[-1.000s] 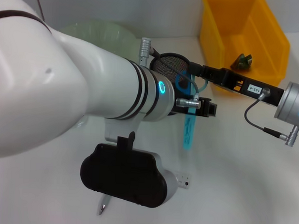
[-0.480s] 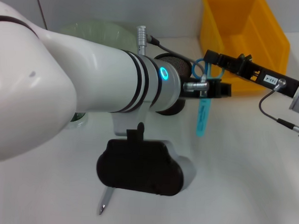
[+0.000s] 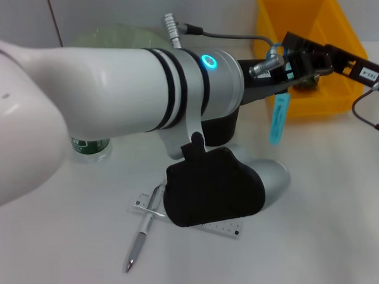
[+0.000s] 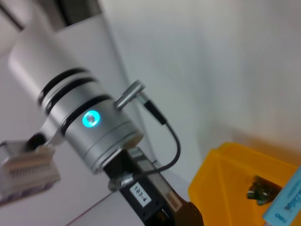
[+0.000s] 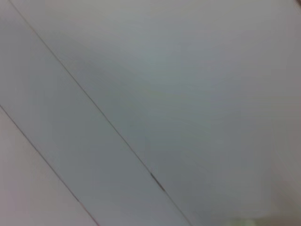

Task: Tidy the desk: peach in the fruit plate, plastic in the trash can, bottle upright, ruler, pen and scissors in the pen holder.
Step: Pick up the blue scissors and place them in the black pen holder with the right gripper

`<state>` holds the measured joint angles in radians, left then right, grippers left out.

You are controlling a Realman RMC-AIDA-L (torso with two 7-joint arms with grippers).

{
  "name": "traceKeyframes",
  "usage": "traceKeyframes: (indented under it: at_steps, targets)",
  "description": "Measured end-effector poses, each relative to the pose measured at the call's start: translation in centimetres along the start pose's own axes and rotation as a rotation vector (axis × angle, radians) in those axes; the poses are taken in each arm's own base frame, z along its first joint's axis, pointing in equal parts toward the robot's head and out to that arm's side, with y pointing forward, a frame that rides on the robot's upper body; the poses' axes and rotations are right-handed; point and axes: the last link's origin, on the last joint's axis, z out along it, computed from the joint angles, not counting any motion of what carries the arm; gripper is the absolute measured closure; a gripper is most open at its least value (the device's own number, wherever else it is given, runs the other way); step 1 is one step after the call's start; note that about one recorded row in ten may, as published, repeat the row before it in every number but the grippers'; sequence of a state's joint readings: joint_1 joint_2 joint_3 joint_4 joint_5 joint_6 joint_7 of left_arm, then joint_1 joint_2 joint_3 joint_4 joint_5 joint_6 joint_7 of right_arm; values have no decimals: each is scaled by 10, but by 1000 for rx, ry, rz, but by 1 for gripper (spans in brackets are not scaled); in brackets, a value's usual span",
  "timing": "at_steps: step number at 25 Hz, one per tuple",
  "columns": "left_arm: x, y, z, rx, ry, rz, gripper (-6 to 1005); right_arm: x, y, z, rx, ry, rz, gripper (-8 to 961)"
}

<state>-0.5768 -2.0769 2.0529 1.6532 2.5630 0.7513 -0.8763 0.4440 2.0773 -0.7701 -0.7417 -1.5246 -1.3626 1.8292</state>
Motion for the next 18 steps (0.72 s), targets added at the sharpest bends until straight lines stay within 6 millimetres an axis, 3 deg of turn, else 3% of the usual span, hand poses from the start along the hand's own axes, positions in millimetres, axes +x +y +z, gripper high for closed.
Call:
traceKeyframes:
  at_steps: [9, 12, 18]
  targets:
    - [-1, 5, -5, 171, -30, -299, 326, -19, 2, -19, 18, -47, -79, 863]
    - [-8, 8, -9, 237, -30, -470, 326, -30, 6, -25, 10, -71, -140, 862]
    - [-13, 14, -16, 285, -35, -622, 326, -44, 11, -27, 11, -91, -227, 859]
